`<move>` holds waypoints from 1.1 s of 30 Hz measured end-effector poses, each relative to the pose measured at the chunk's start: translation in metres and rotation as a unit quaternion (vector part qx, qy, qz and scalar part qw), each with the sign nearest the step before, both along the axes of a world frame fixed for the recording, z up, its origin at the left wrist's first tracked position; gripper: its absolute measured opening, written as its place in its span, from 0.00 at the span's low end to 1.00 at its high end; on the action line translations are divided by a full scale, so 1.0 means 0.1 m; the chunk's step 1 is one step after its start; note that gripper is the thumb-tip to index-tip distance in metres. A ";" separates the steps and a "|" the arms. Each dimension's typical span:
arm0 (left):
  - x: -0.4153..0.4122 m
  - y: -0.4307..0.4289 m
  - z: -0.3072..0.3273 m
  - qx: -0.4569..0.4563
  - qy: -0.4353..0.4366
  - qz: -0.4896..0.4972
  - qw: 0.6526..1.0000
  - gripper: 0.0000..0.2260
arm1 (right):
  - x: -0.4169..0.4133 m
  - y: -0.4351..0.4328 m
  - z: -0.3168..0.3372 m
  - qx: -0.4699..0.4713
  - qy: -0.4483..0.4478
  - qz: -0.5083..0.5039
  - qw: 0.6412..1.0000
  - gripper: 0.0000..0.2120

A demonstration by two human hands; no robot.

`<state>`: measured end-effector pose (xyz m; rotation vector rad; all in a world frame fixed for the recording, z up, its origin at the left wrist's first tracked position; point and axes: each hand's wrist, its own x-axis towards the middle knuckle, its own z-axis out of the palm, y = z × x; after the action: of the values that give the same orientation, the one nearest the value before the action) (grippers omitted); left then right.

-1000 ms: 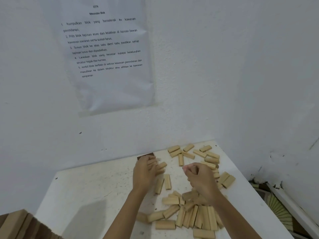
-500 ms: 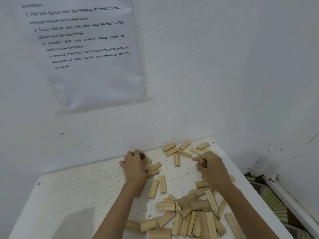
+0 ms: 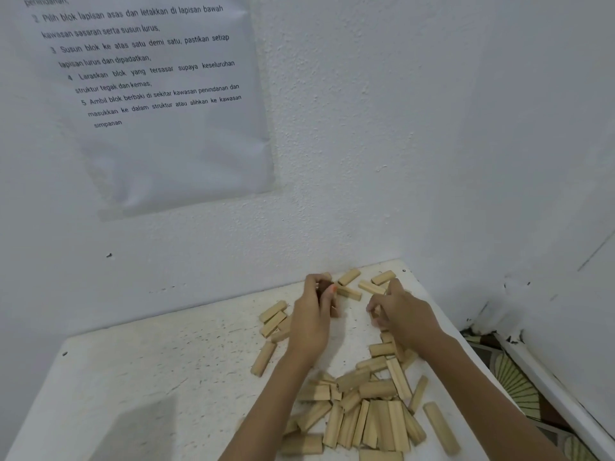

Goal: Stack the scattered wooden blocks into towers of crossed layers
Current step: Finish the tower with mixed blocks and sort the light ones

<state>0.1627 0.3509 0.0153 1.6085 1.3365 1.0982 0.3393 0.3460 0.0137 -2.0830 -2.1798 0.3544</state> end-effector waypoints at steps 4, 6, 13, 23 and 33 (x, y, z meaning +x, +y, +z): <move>0.02 -0.18 -0.03 -0.032 -0.068 0.000 0.997 0.05 | -0.06 -0.04 -0.04 0.026 0.122 0.005 0.992 0.06; 0.00 -0.27 -0.04 -0.048 -0.094 0.023 0.994 0.07 | -0.16 -0.11 -0.02 0.055 0.249 0.002 0.967 0.05; -0.15 -0.54 0.11 -0.095 -0.183 0.079 0.975 0.10 | -0.65 -0.42 0.37 0.029 0.616 -0.100 0.781 0.05; -0.37 -1.16 0.35 -0.120 -0.230 0.121 0.958 0.15 | -1.00 -1.21 0.58 -0.115 0.760 -0.119 0.628 0.15; -0.58 -2.04 0.29 -0.185 -0.227 0.179 0.939 0.12 | -1.19 -1.93 0.27 -0.196 0.741 -0.174 0.618 0.12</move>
<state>0.1050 0.1473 0.0444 0.7927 1.4350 1.2440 0.2201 0.1528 0.0404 -1.1690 -0.6477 1.7570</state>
